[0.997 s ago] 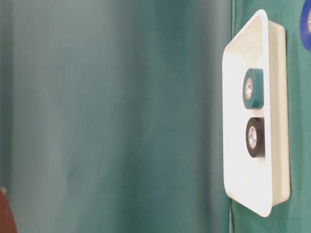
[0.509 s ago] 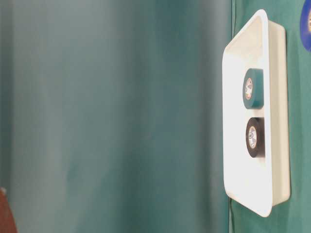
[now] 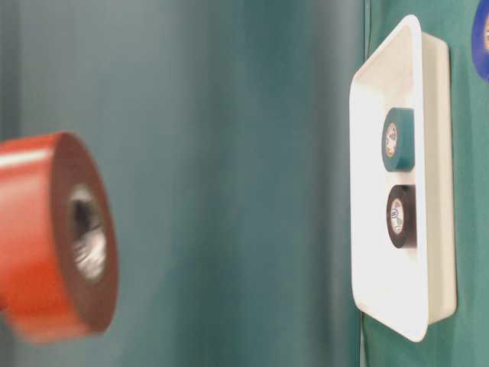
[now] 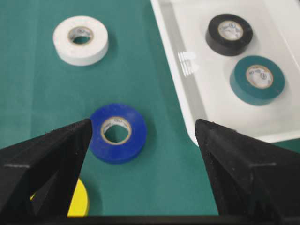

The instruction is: Pick up the tape from a random location and place it into the white case.

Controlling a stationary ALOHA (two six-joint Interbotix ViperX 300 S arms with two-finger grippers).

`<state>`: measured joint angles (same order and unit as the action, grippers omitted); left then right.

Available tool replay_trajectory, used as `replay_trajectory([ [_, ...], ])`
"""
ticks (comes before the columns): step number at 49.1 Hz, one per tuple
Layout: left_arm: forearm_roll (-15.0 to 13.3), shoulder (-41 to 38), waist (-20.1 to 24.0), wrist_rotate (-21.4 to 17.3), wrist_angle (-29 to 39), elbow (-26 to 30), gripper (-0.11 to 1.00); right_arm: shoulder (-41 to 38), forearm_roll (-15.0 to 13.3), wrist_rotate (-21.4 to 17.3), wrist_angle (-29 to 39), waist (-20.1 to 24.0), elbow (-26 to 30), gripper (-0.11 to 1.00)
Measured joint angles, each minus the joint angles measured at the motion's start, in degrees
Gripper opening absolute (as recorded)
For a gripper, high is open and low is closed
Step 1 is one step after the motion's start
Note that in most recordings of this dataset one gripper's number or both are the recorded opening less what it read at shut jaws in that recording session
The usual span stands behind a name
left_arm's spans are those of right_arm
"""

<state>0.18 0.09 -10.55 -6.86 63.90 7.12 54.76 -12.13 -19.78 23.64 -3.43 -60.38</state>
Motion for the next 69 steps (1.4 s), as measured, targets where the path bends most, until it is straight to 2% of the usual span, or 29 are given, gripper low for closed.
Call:
replay_trajectory([
  [6, 0.0, 0.8, 4.0, -0.5, 0.0, -0.5, 0.22, 0.1, 0.0, 0.0, 0.0, 0.0, 0.0, 0.87],
  [19, 0.0, 1.4, 12.9, -5.8, 0.0, -0.6, 0.22, 0.2, 0.0, 0.0, 0.0, 0.0, 0.0, 0.87],
  [33, 0.1, 1.3, 22.4, -7.6, 0.2, -0.7, 0.22, 0.1, 0.0, 0.0, 0.1, 0.0, 0.0, 0.87],
  [54, 0.1, 1.4, 31.1, -7.9, 0.8, -0.8, 0.22, 0.1, 0.0, 0.1, 0.7, 0.0, 0.0, 0.87],
  [69, 0.1, 1.3, 31.8, -8.7, 0.9, -1.5, 0.22, 0.2, -0.1, 0.1, 0.7, -0.4, 0.0, 0.87],
])
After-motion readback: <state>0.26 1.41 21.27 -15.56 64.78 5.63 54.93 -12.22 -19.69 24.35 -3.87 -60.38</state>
